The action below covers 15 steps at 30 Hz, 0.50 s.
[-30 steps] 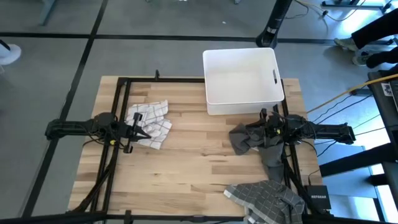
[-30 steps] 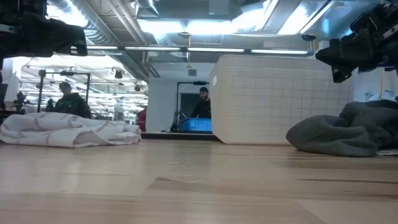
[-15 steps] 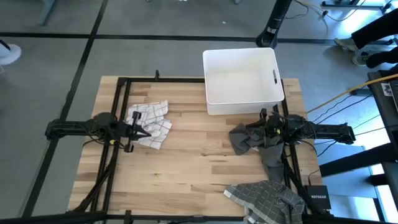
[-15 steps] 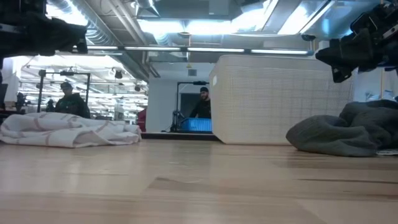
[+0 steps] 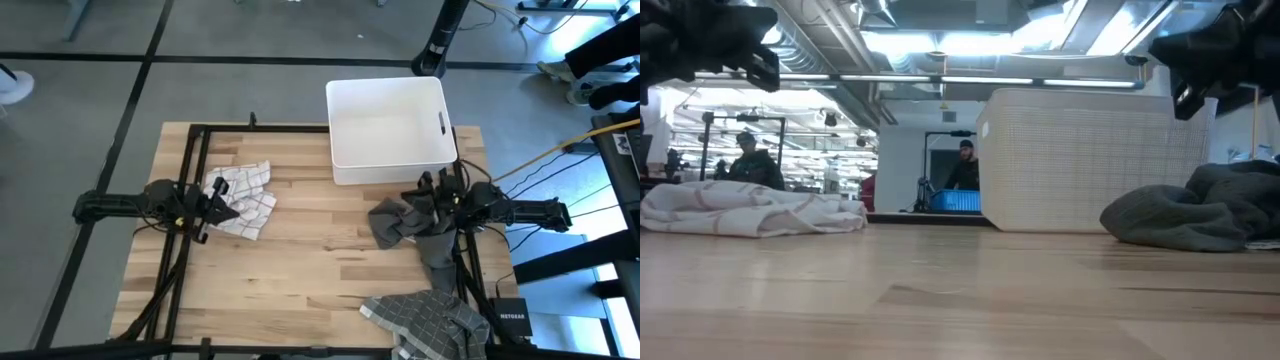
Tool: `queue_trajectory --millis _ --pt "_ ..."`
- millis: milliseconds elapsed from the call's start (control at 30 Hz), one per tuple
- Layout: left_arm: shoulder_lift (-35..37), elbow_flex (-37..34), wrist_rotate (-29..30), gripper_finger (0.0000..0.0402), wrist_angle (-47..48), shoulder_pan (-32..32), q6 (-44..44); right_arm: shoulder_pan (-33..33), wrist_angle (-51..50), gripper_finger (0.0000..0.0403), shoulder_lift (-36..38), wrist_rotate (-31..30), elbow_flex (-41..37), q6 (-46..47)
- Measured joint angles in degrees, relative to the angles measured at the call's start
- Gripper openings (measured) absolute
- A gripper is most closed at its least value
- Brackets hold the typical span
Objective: Fold towel
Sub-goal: Fold the gray towel
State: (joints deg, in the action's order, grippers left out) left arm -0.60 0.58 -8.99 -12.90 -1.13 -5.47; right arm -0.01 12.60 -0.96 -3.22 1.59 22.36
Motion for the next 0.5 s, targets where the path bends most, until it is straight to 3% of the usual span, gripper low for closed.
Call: queue_trajectory --millis 133,267,500 --pt "-0.34 0.04 7.01 0.0000 -5.66 0.73 3.16 0.00 4.14 0.0042 -0.60 -2.02 0.02 -2.56" --pt "-3.27 0.09 10.19 0.0000 -8.23 2.38 8.52 0.04 9.16 0.0042 -5.15 -1.85 1.19 -8.45" --pt "-13.21 0.70 13.22 0.0000 -11.58 7.16 12.73 0.04 1.04 0.0042 -18.11 -2.20 15.88 -19.05"
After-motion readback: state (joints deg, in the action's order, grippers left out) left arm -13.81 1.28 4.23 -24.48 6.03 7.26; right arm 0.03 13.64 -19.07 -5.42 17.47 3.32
